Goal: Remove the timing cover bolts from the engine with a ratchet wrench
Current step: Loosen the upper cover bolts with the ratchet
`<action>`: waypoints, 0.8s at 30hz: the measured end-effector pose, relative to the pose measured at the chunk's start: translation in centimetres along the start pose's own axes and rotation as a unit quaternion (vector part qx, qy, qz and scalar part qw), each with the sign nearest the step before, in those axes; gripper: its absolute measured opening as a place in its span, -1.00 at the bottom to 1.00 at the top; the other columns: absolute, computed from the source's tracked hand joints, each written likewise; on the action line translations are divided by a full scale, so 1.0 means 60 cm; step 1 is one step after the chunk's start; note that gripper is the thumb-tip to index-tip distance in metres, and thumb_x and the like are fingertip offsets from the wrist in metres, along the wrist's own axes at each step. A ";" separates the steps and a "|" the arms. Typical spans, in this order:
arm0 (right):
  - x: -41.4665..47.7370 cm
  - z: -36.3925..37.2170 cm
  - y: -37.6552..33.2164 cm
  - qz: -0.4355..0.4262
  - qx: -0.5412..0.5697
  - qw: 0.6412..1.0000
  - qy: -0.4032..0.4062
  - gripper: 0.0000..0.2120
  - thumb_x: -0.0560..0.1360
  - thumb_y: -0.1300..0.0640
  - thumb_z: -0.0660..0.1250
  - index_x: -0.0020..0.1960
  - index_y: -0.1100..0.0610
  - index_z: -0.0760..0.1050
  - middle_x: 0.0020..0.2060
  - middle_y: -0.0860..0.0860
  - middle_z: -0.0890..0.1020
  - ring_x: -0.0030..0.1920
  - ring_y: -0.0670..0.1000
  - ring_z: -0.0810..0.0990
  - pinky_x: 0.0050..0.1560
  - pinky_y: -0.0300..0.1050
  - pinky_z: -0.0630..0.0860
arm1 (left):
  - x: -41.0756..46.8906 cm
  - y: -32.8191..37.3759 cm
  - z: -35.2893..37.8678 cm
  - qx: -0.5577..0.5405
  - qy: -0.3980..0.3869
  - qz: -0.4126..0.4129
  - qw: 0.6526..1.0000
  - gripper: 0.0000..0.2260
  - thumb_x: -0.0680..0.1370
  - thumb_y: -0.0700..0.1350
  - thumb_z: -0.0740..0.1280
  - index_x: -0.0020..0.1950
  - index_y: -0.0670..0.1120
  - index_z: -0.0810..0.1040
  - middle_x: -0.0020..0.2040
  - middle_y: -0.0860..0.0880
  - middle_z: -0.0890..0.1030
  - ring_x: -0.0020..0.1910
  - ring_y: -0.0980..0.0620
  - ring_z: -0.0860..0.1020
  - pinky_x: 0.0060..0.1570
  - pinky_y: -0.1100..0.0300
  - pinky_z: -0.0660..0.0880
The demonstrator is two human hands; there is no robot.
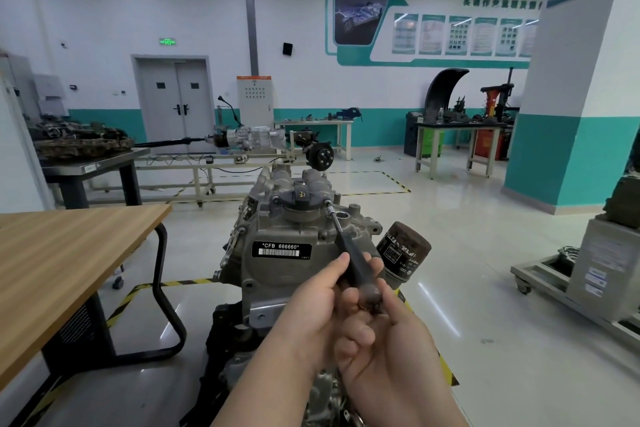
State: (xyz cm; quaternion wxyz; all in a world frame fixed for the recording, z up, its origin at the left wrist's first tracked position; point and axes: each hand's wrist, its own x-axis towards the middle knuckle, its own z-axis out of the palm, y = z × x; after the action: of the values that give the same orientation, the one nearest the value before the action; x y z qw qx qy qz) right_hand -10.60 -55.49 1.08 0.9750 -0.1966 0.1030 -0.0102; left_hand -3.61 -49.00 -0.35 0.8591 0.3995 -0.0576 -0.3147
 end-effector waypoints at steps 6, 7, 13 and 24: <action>0.014 -0.020 -0.006 -0.179 -0.352 0.917 0.052 -0.66 0.66 0.06 0.10 -0.14 0.07 0.59 -0.43 0.10 0.59 -0.60 0.05 0.41 -0.46 -0.14 0.35 | 0.007 -0.001 -0.003 0.007 -0.035 -0.003 0.999 -0.69 0.48 0.09 0.27 -0.20 -0.07 0.71 -0.33 -0.02 0.65 -0.46 0.01 0.59 -0.56 0.31 0.39; 0.014 -0.021 -0.011 -0.204 -0.411 0.887 0.058 -0.78 0.64 0.07 0.12 -0.05 0.05 0.52 -0.35 0.07 0.62 -0.52 0.05 0.47 -0.39 -0.11 0.39 | 0.008 0.000 -0.003 0.010 -0.033 0.006 0.999 -0.71 0.44 0.07 0.30 -0.13 -0.09 0.70 -0.22 -0.04 0.68 -0.34 0.00 0.64 -0.43 0.25 0.48; -0.002 0.000 -0.048 -0.262 -0.702 0.661 0.042 -0.97 0.62 -0.03 0.13 0.01 -0.11 0.27 -0.17 -0.13 0.58 -0.32 -0.18 0.53 -0.33 -0.24 0.44 | 0.010 0.000 -0.001 0.008 -0.023 0.044 0.999 -0.62 0.45 0.03 0.28 0.09 -0.18 0.69 0.16 -0.13 0.65 0.14 -0.04 0.57 0.10 0.11 0.49; -0.018 0.059 -0.052 -0.298 -0.935 0.190 0.016 -0.75 0.64 0.04 0.05 0.19 -0.01 -0.02 -0.32 -0.09 0.28 -0.32 0.08 0.42 -0.46 -0.15 0.20 | -0.005 0.017 0.020 -0.002 -0.001 0.021 1.000 -0.74 0.65 0.00 0.19 -0.12 -0.08 0.57 -0.24 0.02 0.48 -0.28 0.10 0.50 -0.27 0.25 0.39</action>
State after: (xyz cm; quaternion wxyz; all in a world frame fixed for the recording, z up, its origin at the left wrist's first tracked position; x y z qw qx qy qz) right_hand -10.89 -56.95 5.72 -0.0034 -0.9798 -0.0140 -0.1996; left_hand -3.78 -49.12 1.23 0.8665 0.3957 -0.0662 -0.2971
